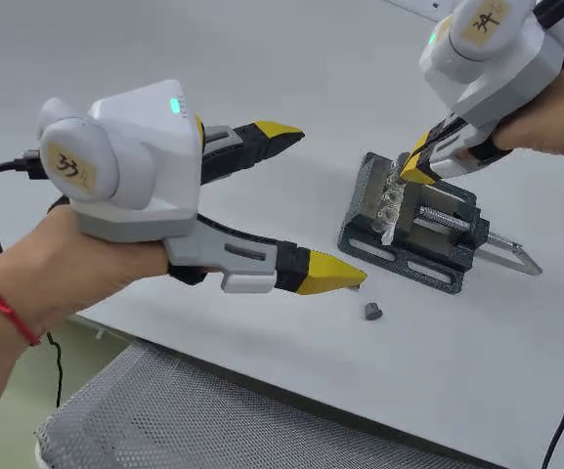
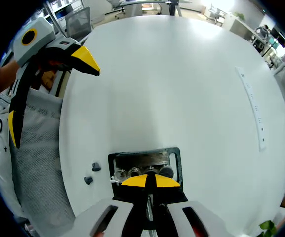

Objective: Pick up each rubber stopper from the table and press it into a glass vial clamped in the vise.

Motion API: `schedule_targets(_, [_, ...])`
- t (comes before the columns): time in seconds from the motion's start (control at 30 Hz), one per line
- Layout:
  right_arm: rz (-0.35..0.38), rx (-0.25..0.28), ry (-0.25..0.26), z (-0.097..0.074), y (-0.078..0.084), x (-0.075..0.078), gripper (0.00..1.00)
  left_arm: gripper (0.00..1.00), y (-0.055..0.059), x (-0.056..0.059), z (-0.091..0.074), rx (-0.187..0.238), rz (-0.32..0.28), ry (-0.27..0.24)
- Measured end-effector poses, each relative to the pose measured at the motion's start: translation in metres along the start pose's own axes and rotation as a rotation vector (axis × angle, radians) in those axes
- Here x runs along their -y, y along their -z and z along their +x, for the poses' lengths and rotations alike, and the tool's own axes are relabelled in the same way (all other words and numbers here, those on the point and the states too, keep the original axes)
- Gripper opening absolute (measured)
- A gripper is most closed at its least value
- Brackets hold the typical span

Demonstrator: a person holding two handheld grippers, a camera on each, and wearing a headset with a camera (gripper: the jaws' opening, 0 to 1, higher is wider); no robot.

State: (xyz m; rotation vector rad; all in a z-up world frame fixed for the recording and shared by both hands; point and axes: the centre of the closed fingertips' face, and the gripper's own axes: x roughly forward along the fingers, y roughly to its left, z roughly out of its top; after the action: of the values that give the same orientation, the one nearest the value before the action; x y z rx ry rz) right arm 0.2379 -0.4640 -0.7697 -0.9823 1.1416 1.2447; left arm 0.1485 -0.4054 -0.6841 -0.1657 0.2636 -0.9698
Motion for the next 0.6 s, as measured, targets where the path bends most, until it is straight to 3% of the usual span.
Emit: schedule_targets(0.6, [-0.006,-0.015,0.011,0.0017,-0.0002,0.0010,0.00,0.88,-0.0016,-0.0040,0.0010,0.001,0.001,0.002])
